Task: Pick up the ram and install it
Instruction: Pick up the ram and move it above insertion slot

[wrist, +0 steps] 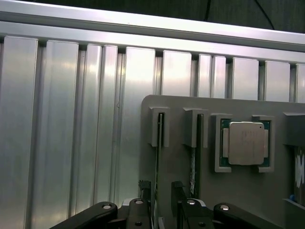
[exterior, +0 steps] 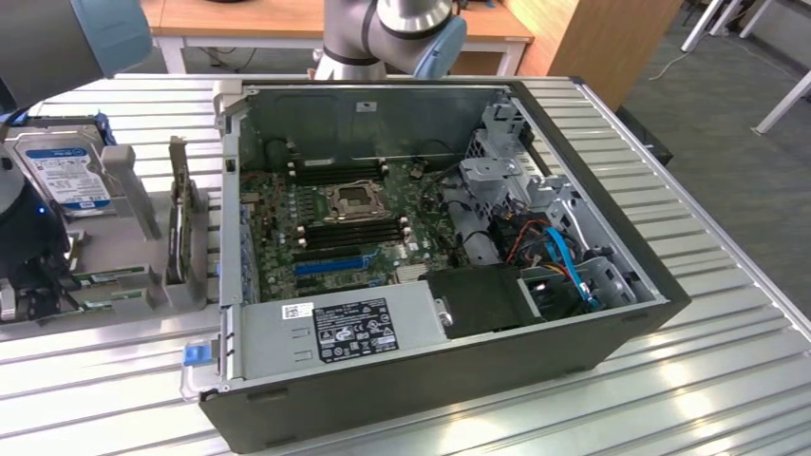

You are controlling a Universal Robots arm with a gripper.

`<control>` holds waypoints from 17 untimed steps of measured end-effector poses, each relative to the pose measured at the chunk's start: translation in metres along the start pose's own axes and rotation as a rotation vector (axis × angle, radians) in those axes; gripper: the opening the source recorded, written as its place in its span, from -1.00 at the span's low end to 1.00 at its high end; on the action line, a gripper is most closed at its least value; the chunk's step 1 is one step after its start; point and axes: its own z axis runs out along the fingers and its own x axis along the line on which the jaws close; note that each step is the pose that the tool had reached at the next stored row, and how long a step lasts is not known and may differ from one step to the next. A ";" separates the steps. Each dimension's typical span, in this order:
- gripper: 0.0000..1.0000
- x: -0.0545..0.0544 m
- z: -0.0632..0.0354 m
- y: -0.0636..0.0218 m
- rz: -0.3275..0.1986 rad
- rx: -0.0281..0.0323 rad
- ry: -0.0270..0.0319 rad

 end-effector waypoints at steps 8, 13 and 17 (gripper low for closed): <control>-0.38 0.000 0.0012 -0.0001 0.000 0.0002 -0.0001; -0.38 0.000 0.0010 -0.0043 0.000 -0.0004 -0.0001; -0.38 0.000 0.0009 -0.0081 0.000 -0.0010 -0.0001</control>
